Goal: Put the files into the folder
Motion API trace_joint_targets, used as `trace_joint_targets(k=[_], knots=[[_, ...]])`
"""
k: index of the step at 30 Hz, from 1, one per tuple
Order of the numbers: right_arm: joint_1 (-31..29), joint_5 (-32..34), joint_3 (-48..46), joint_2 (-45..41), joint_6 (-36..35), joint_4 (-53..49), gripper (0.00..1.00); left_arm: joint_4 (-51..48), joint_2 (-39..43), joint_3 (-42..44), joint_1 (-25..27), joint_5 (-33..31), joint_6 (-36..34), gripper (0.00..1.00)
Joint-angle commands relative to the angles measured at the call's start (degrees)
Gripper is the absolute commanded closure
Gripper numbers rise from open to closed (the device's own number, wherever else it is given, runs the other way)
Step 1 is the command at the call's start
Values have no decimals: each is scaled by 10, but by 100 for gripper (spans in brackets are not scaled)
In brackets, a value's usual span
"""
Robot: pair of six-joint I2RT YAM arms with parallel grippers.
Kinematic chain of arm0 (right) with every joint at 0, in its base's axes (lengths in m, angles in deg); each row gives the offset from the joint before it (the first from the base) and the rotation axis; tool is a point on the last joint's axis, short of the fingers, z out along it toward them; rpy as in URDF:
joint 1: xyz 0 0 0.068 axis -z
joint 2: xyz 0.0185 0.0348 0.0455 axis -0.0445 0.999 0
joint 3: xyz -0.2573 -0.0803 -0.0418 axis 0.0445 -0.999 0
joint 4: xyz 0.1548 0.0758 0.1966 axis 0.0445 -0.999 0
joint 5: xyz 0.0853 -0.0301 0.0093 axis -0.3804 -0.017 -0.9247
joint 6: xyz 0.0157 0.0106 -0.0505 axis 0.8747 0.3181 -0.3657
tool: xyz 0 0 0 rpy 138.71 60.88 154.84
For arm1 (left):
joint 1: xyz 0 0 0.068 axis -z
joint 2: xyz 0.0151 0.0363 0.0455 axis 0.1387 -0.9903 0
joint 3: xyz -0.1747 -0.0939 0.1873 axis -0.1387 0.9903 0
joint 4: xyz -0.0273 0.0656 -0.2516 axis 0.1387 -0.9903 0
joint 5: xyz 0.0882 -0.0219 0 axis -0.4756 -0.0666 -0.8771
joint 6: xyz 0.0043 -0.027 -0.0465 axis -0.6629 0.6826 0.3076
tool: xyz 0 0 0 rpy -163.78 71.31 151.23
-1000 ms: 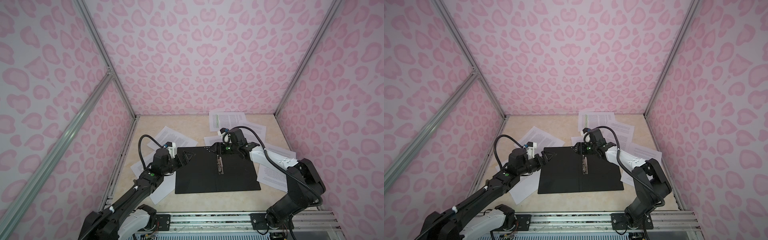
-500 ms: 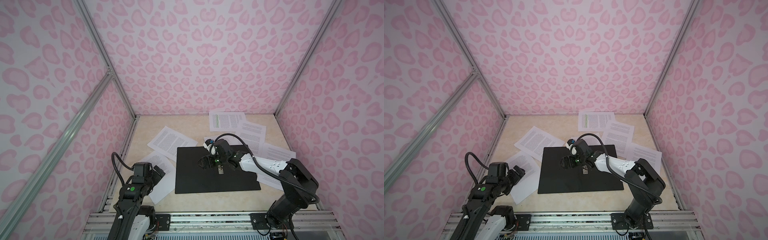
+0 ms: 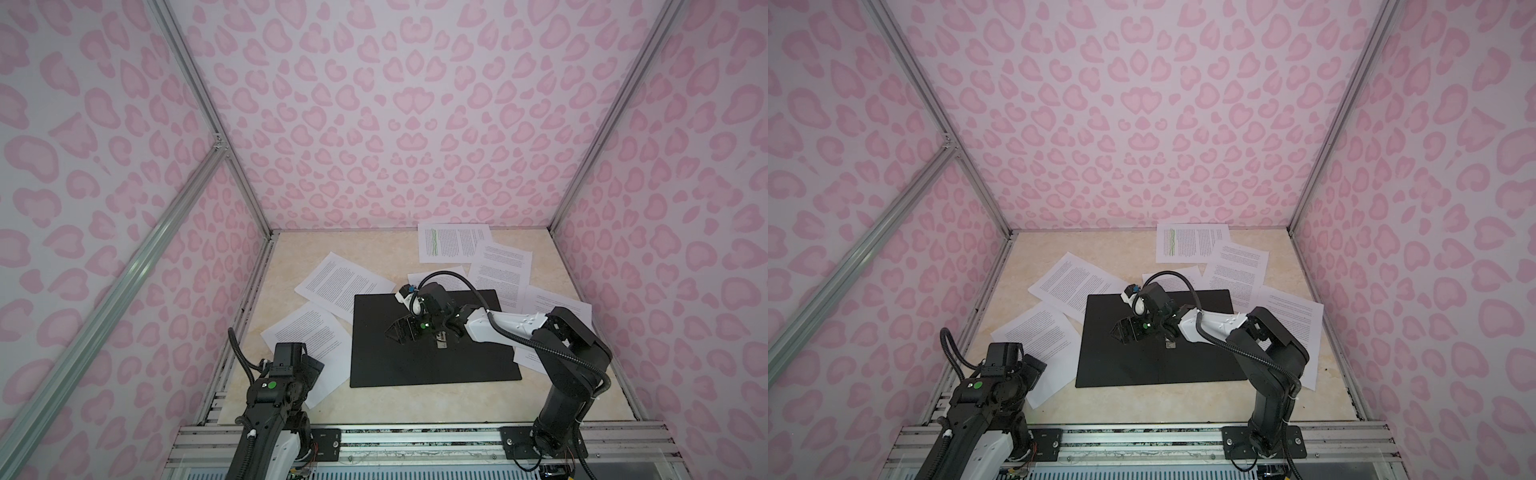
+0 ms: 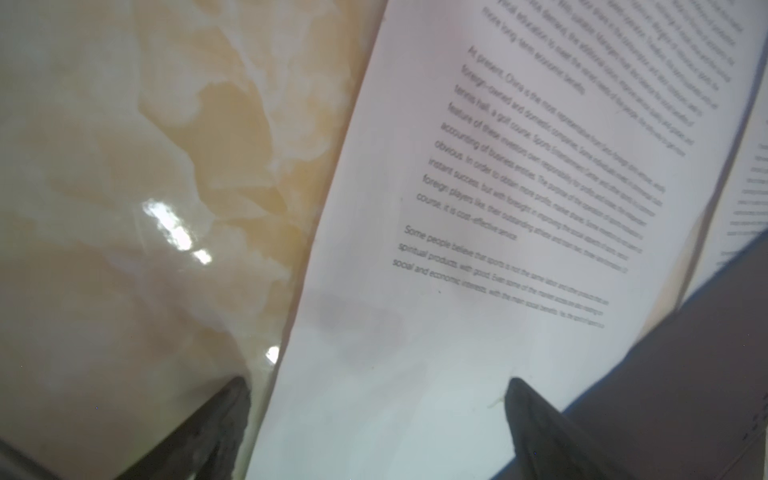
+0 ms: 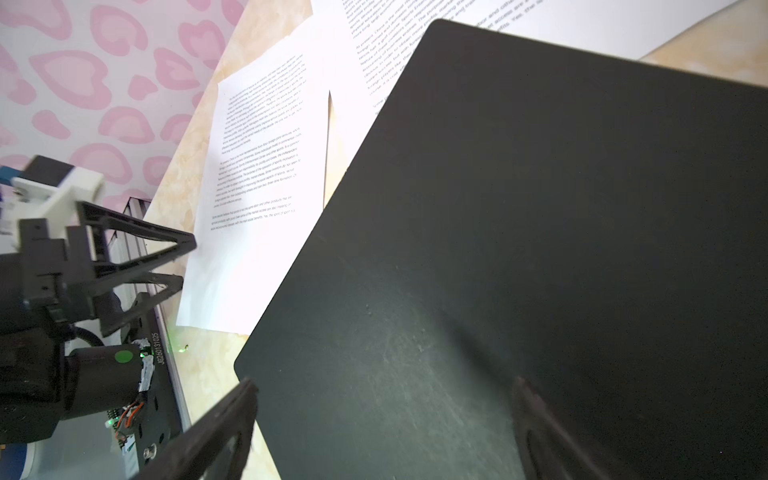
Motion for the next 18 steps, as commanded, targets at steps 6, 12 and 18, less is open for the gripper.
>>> trace_joint_targets(k=[6,12,18], knots=[[4,-31,7,19,11,27,8,114,-12,63,-2,67,44,4],[14,-48,1,18,22,44,10,220,35,100,-2,126,69,3],[23,-63,-5,23,37,64,12,268,103,114,-2,150,65,2]])
